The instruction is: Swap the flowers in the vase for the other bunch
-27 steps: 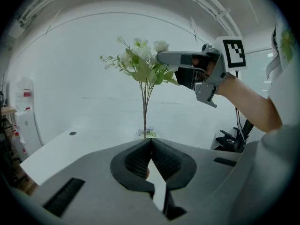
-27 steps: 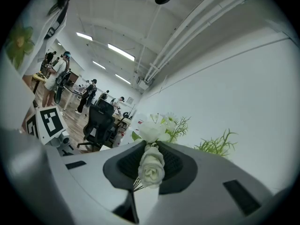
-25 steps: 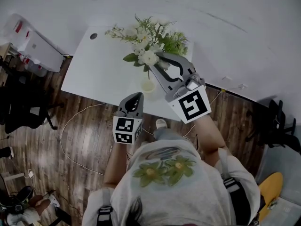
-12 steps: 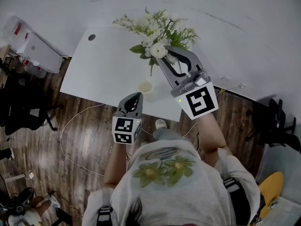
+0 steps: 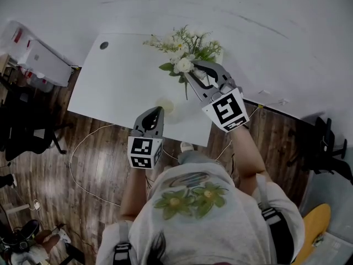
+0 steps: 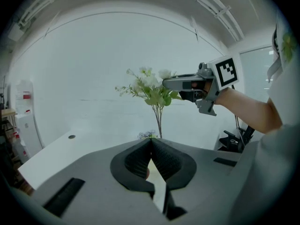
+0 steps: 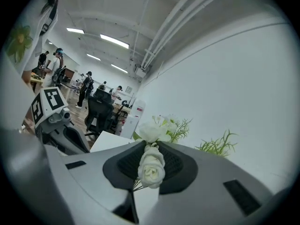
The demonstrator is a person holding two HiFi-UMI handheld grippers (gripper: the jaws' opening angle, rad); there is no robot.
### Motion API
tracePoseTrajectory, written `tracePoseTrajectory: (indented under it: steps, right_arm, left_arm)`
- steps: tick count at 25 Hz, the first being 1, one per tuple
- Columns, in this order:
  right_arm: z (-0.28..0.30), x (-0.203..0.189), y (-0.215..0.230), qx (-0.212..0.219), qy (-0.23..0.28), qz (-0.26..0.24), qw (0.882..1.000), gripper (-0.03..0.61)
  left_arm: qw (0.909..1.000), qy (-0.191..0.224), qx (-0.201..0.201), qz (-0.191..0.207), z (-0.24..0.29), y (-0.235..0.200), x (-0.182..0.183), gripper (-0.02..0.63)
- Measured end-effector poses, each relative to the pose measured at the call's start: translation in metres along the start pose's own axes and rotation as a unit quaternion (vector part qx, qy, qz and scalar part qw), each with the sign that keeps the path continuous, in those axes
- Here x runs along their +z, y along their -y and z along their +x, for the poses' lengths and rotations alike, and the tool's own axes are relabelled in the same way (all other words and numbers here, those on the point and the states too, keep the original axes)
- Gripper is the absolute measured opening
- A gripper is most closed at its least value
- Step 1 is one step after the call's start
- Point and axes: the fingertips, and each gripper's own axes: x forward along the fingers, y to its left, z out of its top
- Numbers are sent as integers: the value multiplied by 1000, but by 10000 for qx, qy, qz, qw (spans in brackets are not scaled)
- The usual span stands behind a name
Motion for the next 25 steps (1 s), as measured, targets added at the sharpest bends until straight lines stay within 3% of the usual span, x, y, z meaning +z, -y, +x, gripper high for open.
tracePoseTrajectory:
  steps: [7,16,25]
  right_arm:
    - [34,-56,2,701,-539,-144,9960,86]
    - [80,-121,-12,1637,-934,-169,9819,86]
    - [119,-188,-28,2091,-1254,115,9697,86]
  left_arm:
    - [9997,-22,211,-79,29,-10,7,18]
    - [9980,-63,572,-247,56,-23,11,18]
    - [9955,-96,823,-449,68,-40,13,18]
